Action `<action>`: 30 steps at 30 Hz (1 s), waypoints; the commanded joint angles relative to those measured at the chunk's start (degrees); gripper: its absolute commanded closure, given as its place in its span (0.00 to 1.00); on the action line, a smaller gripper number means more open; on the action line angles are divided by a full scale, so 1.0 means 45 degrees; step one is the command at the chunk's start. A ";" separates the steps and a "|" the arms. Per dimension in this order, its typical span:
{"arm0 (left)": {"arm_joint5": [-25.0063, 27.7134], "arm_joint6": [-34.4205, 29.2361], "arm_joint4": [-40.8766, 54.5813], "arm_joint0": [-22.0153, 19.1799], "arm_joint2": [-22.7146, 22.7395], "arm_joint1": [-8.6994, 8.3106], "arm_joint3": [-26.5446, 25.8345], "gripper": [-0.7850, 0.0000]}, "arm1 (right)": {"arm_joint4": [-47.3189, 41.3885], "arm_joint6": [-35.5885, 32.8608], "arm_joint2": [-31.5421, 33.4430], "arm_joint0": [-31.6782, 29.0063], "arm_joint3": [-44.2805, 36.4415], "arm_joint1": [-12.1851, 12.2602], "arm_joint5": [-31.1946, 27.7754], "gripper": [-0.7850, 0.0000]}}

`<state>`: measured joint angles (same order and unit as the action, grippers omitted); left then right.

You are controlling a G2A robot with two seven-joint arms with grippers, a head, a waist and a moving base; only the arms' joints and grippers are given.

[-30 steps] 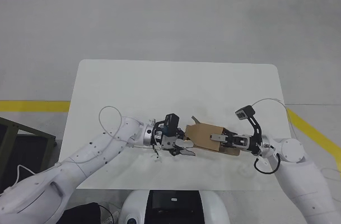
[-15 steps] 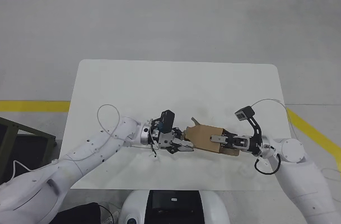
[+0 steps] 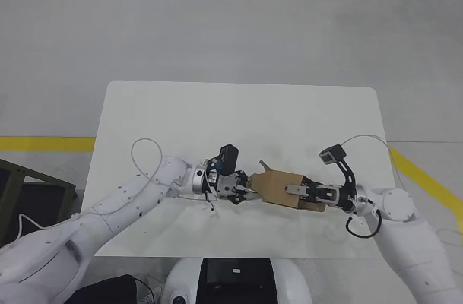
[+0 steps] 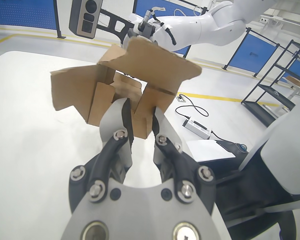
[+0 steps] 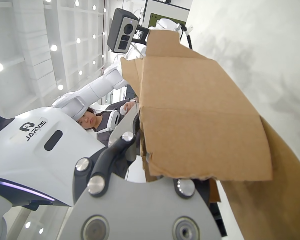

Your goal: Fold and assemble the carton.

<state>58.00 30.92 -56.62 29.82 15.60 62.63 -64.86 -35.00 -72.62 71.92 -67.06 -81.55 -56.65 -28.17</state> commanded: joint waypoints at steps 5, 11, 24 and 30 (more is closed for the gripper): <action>0.0000 -0.0531 0.0139 0.0096 0.0181 0.0121 -0.0136 0.85 | -0.0016 -0.0013 0.0074 -0.0060 -0.0013 0.0008 0.0005 1.00; -0.0007 -0.1008 -0.0106 0.0287 0.0574 0.0189 -0.0360 0.85 | -0.0006 -0.0055 0.0075 -0.0056 -0.0023 0.0001 0.0001 1.00; 0.0000 -0.1782 -0.0531 0.0909 0.1493 0.0266 -0.0831 0.85 | -0.0074 -0.0052 0.0118 -0.0100 -0.0009 -0.0012 -0.0030 1.00; -0.0002 -0.1938 -0.0594 0.1165 0.1953 0.0240 -0.0939 0.79 | -0.0104 -0.0065 0.0132 -0.0096 0.0034 -0.0021 -0.0073 1.00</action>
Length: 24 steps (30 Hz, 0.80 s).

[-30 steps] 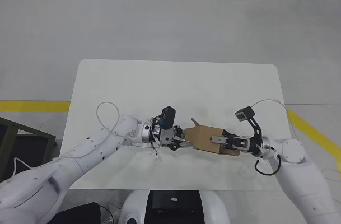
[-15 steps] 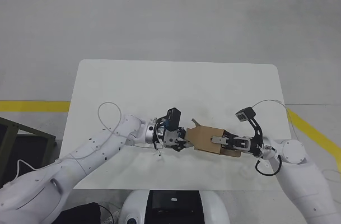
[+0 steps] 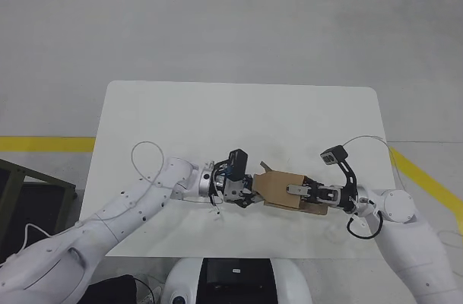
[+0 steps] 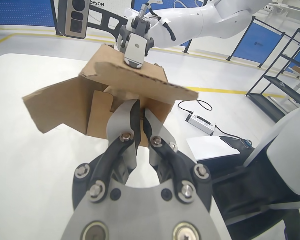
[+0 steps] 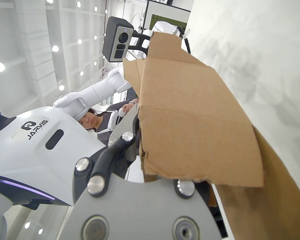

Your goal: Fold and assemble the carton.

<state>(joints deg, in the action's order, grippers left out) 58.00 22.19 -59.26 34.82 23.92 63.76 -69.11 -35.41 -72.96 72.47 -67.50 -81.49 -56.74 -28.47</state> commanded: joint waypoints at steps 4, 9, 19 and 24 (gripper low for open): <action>-0.0091 0.0160 0.0063 0.0309 0.0599 -0.0078 0.0129 0.72 | -0.0077 -0.0019 0.0035 -0.0004 0.0080 -0.0004 -0.0019 1.00; 0.0000 0.0454 0.0438 0.0703 0.1305 -0.0240 0.0319 0.74 | -0.0126 -0.0062 0.0063 -0.0014 0.0167 -0.0007 -0.0026 1.00; -0.0322 0.0185 0.0908 0.1199 0.2550 -0.0488 0.0573 0.77 | 0.0013 -0.0291 -0.0154 -0.0008 0.0215 -0.0043 0.0011 1.00; -0.0645 -0.0157 0.1407 0.1221 0.2888 -0.0399 0.0768 0.85 | 0.0246 -0.0429 -0.0343 -0.0029 0.0132 -0.0061 0.0025 1.00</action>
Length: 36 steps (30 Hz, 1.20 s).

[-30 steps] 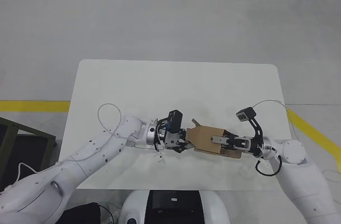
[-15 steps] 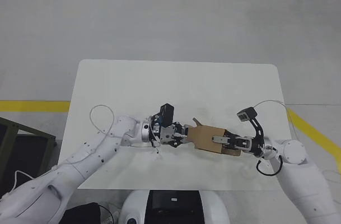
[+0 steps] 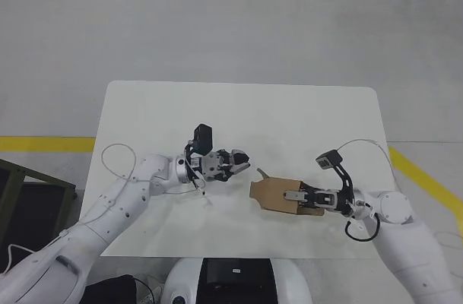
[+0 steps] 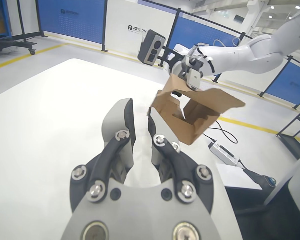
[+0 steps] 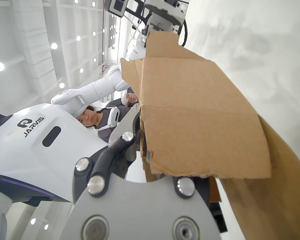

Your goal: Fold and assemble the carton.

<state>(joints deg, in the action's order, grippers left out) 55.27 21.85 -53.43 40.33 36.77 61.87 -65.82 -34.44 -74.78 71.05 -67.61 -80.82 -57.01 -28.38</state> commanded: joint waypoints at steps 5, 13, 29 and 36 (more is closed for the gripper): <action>-0.0133 -0.0867 0.0499 -0.0063 0.0021 0.0221 0.0103 0.85 | 0.0315 -0.0112 -0.0244 -0.0026 -0.0224 -0.0023 0.0025 1.00; 0.0143 -0.1834 0.0438 -0.0159 -0.0232 0.0570 0.0015 0.92 | 0.0386 -0.0090 -0.0252 -0.0050 -0.0557 -0.0018 0.0023 1.00; 0.0607 -0.1680 -0.0949 0.0198 -0.0380 0.0459 -0.1099 1.00 | 0.0067 0.0312 0.0233 -0.0115 -0.0410 0.0036 0.0044 1.00; 0.0607 -0.1810 -0.1266 0.0265 -0.0524 0.0407 -0.1517 1.00 | 0.0132 0.0403 0.0239 -0.0158 -0.0527 0.0035 0.0074 1.00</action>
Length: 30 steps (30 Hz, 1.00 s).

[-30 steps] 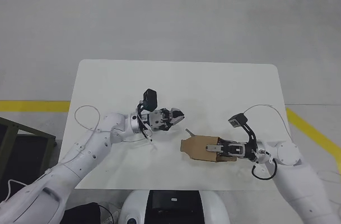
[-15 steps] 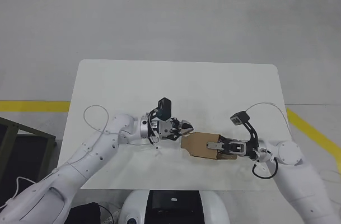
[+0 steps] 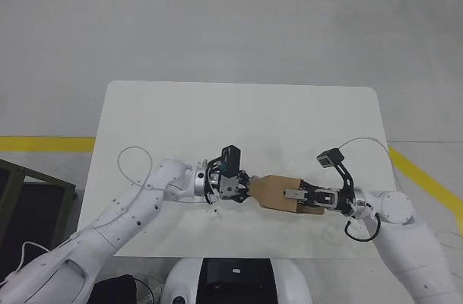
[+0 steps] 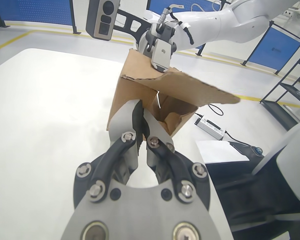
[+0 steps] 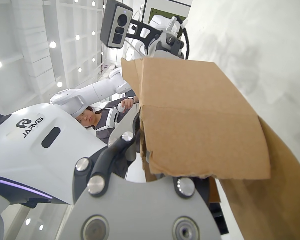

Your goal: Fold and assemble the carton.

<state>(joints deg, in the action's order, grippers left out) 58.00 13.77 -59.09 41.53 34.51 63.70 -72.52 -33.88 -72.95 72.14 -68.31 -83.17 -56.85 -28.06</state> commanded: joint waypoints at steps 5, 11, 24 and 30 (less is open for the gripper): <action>0.0000 -0.0130 0.0020 -0.0092 -0.0133 0.0029 -0.0117 1.00 | 0.0016 0.0014 -0.0012 -0.0024 -0.0013 -0.0004 -0.0006 1.00; 0.0000 -0.0175 0.0192 -0.0222 -0.0199 0.0090 -0.0038 1.00 | -0.0053 -0.0027 0.0022 -0.0042 0.0043 -0.0002 -0.0062 1.00; 0.0000 0.0582 0.0163 0.0423 0.1194 -0.0344 0.0105 0.00 | -0.0165 0.0061 0.0329 -0.0068 0.0341 0.0033 -0.0176 1.00; 0.0000 0.0596 0.0549 0.1029 0.2022 -0.0601 -0.0512 0.00 | 0.0561 0.0688 0.0363 -0.0119 0.0375 0.0038 -0.0176 1.00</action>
<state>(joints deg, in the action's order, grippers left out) 58.00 16.66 -57.07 45.80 43.10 61.14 -74.35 -31.79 -70.24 73.79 -68.81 -81.48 -56.67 -28.89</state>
